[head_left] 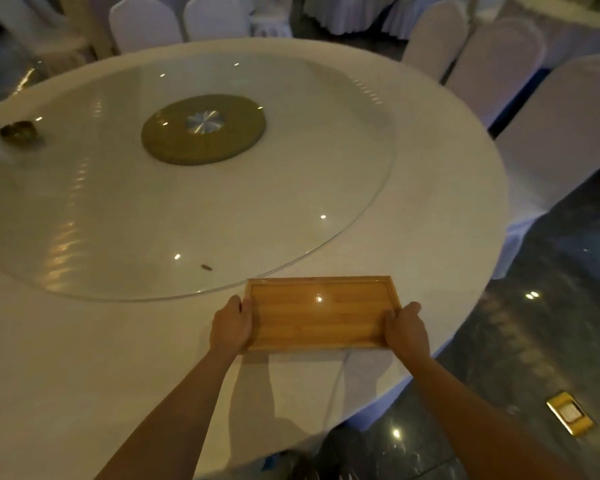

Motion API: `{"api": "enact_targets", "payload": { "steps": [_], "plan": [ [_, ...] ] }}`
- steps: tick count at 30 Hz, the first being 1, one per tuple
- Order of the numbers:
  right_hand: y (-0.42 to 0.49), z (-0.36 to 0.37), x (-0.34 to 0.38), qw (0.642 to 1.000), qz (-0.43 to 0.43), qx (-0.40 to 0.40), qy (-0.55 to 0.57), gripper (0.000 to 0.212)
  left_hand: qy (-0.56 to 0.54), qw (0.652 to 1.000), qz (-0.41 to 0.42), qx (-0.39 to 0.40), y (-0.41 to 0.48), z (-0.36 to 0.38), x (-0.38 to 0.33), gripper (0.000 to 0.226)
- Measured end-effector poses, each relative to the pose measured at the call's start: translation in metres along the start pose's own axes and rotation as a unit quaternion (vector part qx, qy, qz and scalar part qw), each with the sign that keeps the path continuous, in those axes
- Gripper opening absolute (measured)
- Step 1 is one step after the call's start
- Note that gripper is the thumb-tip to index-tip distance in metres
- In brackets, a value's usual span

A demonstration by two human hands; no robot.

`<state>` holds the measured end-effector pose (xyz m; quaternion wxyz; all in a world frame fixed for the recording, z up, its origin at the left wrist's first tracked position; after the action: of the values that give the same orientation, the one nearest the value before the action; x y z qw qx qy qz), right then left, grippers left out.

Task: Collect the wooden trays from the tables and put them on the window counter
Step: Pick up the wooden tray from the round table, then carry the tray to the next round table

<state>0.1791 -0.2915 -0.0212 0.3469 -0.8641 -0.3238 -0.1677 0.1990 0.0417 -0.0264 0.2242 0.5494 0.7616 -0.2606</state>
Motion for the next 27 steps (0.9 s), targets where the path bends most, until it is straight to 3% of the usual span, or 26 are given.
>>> {"api": "enact_targets", "payload": {
  "steps": [4, 11, 17, 22, 27],
  "plan": [
    [0.006, -0.054, -0.011, 0.997, 0.021, -0.058, 0.043, 0.037, 0.01, 0.996, 0.079, 0.041, 0.015, 0.02, -0.064, 0.029],
    [0.035, -0.183, -0.064, 0.971, 0.049, -0.173, 0.161, 0.031, -0.004, 0.976, 0.2, 0.082, 0.019, 0.082, -0.217, 0.036],
    [0.083, -0.297, -0.139, 0.94, 0.092, -0.238, 0.228, 0.008, 0.001, 0.95, 0.291, 0.113, -0.009, 0.165, -0.361, 0.037],
    [0.141, -0.398, -0.201, 0.923, 0.098, -0.277, 0.248, 0.03, 0.006, 0.927, 0.351, 0.129, -0.034, 0.248, -0.487, 0.037],
    [0.194, -0.503, -0.253, 0.911, 0.084, -0.294, 0.276, 0.02, -0.001, 0.914, 0.381, 0.144, -0.069, 0.324, -0.605, 0.037]
  ]
}}
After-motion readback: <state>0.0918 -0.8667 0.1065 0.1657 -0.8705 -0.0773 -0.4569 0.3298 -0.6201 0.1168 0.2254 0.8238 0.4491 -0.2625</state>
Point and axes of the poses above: each hand's wrist, its own y-axis towards the middle knuckle, its own z-axis out of the palm, x = y × z, the point moved 8 cm from there along y, towards the middle knuckle, and after that the axes turned 9 degrees about z, right-handed, at the moved point
